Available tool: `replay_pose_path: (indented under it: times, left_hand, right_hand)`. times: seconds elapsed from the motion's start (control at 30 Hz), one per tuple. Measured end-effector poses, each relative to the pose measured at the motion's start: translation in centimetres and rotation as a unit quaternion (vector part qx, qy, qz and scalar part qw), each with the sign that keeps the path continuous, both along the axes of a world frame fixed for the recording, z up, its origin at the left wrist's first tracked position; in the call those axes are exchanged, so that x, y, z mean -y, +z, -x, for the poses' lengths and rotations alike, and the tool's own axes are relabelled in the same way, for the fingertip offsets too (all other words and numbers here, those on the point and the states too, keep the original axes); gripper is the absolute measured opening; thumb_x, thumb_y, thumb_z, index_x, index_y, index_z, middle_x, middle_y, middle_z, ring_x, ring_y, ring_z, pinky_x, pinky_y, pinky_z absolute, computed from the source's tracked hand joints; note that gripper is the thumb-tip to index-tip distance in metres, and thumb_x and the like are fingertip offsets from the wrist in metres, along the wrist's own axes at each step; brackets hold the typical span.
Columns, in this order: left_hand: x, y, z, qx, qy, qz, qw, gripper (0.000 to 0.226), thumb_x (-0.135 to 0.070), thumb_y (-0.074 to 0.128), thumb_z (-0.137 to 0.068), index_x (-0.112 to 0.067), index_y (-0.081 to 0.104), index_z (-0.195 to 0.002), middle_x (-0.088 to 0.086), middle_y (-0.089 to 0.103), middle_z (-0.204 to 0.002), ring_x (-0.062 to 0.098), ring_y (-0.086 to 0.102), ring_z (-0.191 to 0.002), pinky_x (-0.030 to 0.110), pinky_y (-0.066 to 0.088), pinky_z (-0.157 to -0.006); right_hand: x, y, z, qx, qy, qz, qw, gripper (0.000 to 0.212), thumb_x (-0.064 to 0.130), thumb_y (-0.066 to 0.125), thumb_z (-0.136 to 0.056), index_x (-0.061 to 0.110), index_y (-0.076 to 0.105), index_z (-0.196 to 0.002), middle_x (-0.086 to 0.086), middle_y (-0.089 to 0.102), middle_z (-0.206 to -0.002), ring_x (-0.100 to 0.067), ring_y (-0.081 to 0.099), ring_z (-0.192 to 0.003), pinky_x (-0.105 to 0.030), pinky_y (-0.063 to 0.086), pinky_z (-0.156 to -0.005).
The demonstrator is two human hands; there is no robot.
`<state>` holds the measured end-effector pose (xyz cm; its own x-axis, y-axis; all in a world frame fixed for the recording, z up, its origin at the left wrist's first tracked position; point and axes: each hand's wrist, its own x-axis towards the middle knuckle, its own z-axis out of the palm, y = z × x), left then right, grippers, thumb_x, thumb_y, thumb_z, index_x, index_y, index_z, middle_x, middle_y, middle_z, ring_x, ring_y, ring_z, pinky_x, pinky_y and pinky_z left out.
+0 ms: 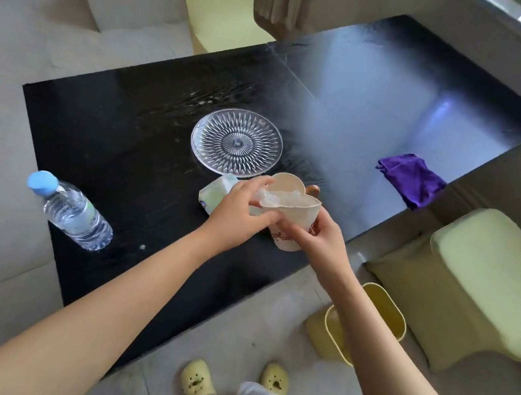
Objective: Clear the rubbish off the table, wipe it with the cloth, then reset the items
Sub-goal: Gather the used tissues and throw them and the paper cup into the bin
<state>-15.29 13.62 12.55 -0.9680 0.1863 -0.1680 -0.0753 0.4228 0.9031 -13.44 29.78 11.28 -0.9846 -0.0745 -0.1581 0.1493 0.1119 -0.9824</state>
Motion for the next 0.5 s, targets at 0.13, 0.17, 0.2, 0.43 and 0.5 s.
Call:
replay_pose_path:
  times: [0.13,0.17,0.2,0.43,0.5]
  left_hand:
    - [-4.0,-1.0,-0.1,0.048,-0.032,-0.04,0.998,0.03,-0.014,0.068,-0.083,-0.013,0.064,-0.113,0.002,0.065,-0.101,0.013,0.059,-0.096,0.026,0.047,-0.09]
    - [-5.3,-1.3,-0.1,0.05,-0.043,-0.043,0.997,0.023,-0.012,0.067,-0.083,-0.011,0.067,-0.106,0.003,0.066,-0.096,0.012,0.06,-0.091,0.026,0.048,-0.087]
    - [-6.6,-1.7,-0.1,0.05,-0.052,-0.042,0.997,0.018,-0.013,0.068,-0.083,-0.01,0.068,-0.101,0.004,0.067,-0.092,0.012,0.061,-0.086,0.027,0.05,-0.084]
    - [-18.5,-5.1,0.0,0.01,-0.137,0.05,0.989,0.016,-0.025,0.071,-0.08,-0.01,0.071,-0.087,0.003,0.07,-0.084,0.013,0.06,-0.076,0.025,0.046,-0.068]
    - [-22.2,-5.9,0.0,0.001,-0.162,0.063,0.985,0.014,-0.022,0.071,-0.081,-0.009,0.071,-0.086,0.0,0.066,-0.081,0.01,0.056,-0.074,0.02,0.042,-0.064]
  right_hand:
    - [-4.5,0.1,-1.2,0.035,-0.008,-0.013,0.999,0.02,0.014,0.073,-0.079,0.022,0.065,-0.095,0.005,0.069,-0.087,0.001,0.065,-0.075,-0.017,0.054,-0.068]
    - [-5.8,0.0,-1.4,0.046,-0.012,-0.022,0.999,0.017,0.016,0.073,-0.079,0.022,0.066,-0.094,0.004,0.069,-0.086,0.001,0.065,-0.074,-0.016,0.054,-0.067]
    - [-7.2,-0.3,-1.7,0.057,-0.018,-0.03,0.998,0.014,0.017,0.073,-0.08,0.022,0.066,-0.091,0.005,0.068,-0.083,0.003,0.065,-0.071,-0.013,0.053,-0.064]
    - [-19.8,-1.9,-3.0,0.105,-0.037,-0.129,0.985,0.021,0.023,0.07,-0.083,0.011,0.067,-0.1,-0.002,0.069,-0.088,-0.01,0.063,-0.079,-0.026,0.051,-0.074]
    - [-23.6,-2.6,-2.8,0.114,-0.013,-0.172,0.978,0.017,0.024,0.071,-0.081,0.016,0.066,-0.095,0.0,0.068,-0.085,-0.01,0.063,-0.078,-0.026,0.052,-0.073]
